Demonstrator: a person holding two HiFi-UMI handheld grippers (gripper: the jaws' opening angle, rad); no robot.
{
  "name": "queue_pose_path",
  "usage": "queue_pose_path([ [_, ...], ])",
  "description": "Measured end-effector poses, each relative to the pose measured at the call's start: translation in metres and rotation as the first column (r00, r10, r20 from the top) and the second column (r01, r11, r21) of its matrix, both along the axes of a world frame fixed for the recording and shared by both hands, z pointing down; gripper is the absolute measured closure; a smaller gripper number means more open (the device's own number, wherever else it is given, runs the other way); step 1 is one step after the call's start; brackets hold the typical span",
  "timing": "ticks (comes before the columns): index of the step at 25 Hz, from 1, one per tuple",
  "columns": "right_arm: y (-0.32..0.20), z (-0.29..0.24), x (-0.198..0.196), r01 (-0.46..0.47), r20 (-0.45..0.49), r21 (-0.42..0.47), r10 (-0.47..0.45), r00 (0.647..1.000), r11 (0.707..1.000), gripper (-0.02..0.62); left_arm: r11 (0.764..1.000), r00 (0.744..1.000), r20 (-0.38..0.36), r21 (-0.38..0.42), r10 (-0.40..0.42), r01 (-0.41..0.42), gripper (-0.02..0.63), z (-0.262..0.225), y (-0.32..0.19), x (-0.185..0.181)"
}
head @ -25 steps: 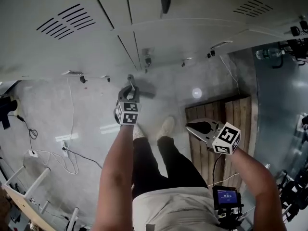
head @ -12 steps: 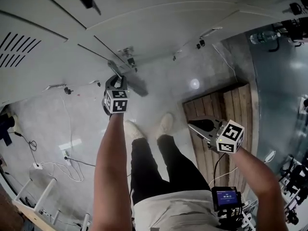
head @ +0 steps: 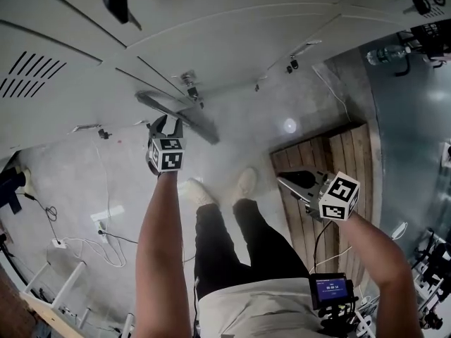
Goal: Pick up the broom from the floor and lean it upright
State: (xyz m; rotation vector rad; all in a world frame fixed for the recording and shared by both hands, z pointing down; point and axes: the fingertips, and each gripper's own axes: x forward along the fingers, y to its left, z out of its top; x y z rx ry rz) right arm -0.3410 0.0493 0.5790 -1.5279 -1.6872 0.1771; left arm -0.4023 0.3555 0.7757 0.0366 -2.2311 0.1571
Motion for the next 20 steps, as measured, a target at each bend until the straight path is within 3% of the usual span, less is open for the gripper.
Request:
queue_pose_path([
  [11,0.002,0.004,0.006,0.025,-0.011,0.012,-0.025,1.0,1.0,0.578,0.997,0.995,0.07,-0.027,-0.066,0.068,0.468,-0.022,0.022,-0.004],
  [13,0.0,0.005,0.007,0.03,-0.014,0.017,-0.03,0.999,0.999,0.578,0.995,0.992,0.079,-0.018,-0.1,0.102,0.515,-0.022,0.027,-0.001],
  [16,-0.002,0.006,0.005,0.028,-0.013,0.025,-0.028,1.0,0.999,0.578,0.985,0.982,0.086,0.013,-0.17,0.17,0.52,-0.022,0.04,0.005],
  [20,0.002,0.006,0.005,0.034,-0.015,0.03,-0.034,0.999,0.999,0.578,0.955,0.952,0.075,0.053,-0.297,0.293,0.52,-0.017,0.067,0.029],
])
